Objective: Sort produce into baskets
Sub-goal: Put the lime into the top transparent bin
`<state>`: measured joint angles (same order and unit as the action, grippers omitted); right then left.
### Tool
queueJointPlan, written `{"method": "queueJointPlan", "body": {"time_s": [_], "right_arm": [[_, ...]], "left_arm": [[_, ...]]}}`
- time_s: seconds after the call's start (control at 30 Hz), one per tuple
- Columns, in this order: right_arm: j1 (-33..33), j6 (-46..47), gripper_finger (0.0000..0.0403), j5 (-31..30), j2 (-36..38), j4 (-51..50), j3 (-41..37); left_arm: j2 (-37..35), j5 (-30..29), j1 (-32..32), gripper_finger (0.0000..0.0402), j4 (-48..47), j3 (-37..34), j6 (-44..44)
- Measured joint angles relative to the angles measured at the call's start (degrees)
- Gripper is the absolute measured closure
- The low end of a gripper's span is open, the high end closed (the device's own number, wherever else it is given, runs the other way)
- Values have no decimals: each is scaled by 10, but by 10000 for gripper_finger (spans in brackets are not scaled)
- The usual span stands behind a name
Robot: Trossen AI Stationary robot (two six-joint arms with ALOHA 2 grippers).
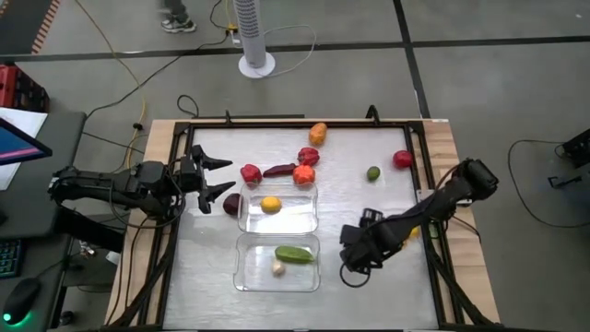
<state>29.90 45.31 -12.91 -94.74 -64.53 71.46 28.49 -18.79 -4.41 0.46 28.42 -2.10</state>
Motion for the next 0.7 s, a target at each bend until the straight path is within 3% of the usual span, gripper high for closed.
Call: {"method": "queueJointPlan", "body": {"time_s": [0.23, 0.7], "right_arm": [[20, 47, 74, 24, 1, 2, -74], [-5, 73, 74, 35, 32, 66, -197]], "left_arm": [[0, 0, 0, 121, 0, 0, -5], [0, 0, 0, 121, -10, 0, -7]]}}
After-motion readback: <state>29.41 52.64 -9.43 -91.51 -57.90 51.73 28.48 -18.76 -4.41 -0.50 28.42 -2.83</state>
